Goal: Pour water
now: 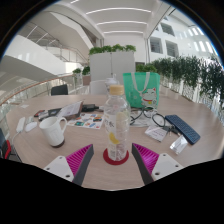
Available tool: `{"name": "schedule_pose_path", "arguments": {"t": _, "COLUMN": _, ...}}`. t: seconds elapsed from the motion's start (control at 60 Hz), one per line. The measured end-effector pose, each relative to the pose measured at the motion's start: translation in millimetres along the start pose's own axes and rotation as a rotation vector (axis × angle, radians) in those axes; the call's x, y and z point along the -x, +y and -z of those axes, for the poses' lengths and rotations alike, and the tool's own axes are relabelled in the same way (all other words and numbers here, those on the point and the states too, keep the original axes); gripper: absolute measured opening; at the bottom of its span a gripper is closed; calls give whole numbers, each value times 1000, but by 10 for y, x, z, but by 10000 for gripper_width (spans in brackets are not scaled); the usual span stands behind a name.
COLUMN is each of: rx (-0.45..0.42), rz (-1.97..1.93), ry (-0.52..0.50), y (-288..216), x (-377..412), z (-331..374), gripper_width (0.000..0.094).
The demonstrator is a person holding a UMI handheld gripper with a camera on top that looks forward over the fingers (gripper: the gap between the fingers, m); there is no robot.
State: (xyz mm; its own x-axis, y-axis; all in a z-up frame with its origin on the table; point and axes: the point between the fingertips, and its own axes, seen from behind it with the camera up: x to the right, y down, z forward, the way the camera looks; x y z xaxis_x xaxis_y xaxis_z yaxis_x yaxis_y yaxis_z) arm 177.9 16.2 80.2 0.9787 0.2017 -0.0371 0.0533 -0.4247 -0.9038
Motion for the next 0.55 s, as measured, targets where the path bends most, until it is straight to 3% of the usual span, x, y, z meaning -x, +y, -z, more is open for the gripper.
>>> {"name": "schedule_pose_path", "arguments": {"t": 0.35, "rx": -65, "rz": -25, "ry": 66, "y": -531, "x": 396, "z": 2545, "gripper_width": 844}}
{"name": "schedule_pose_path", "arguments": {"t": 0.55, "rx": -99, "rz": -20, "ry": 56, "y": -722, "x": 546, "z": 3487, "gripper_width": 844}}
